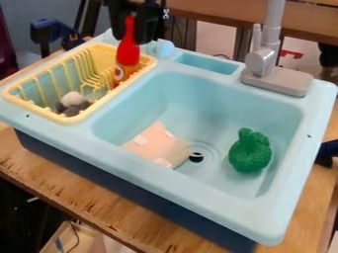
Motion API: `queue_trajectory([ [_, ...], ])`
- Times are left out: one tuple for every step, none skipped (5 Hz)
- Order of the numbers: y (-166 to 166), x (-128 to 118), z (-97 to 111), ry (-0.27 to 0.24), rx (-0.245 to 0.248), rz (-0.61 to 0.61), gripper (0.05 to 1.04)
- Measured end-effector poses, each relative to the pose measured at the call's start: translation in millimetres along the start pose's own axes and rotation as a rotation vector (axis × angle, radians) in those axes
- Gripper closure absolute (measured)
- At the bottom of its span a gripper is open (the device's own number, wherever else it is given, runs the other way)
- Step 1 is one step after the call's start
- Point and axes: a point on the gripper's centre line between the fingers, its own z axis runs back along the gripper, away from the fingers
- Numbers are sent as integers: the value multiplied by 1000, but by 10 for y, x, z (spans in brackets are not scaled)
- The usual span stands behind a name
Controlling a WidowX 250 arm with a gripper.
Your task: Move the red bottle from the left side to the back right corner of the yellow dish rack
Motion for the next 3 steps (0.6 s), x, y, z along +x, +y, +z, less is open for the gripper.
queue_trajectory([
  [52,22,15,-6,-5,2,110],
  [93,4,45,-23,-24,26,79],
  [66,-150,455,-155,9,29,83],
])
